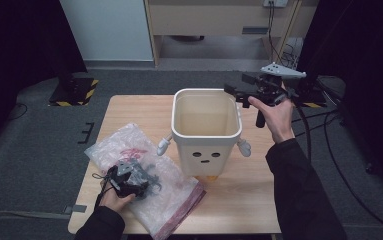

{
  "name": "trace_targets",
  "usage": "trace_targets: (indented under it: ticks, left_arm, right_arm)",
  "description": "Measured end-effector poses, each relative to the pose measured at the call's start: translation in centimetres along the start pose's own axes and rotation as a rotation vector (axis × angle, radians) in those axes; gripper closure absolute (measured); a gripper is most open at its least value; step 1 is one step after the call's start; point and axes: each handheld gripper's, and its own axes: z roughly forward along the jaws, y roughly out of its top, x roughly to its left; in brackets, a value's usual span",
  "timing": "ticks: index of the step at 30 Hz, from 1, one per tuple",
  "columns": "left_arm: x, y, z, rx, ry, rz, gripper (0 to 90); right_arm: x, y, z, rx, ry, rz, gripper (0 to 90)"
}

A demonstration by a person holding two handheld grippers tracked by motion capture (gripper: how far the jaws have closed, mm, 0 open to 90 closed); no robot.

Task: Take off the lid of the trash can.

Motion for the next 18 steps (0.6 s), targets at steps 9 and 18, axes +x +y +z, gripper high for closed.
trace_targets:
  ticks: [9,18]
  left_arm:
    - [0.0,0.0,0.0,0.0,-0.002,0.002,0.0]
    - [-0.1,0.1,0.1,0.0,-0.009,0.009,0.0]
  right_arm:
    - [0.5,-0.6,1.9,0.047,0.043,0.031,22.0]
    - [1.2,-0.2,3.1,0.121,0.061,0.001,26.2]
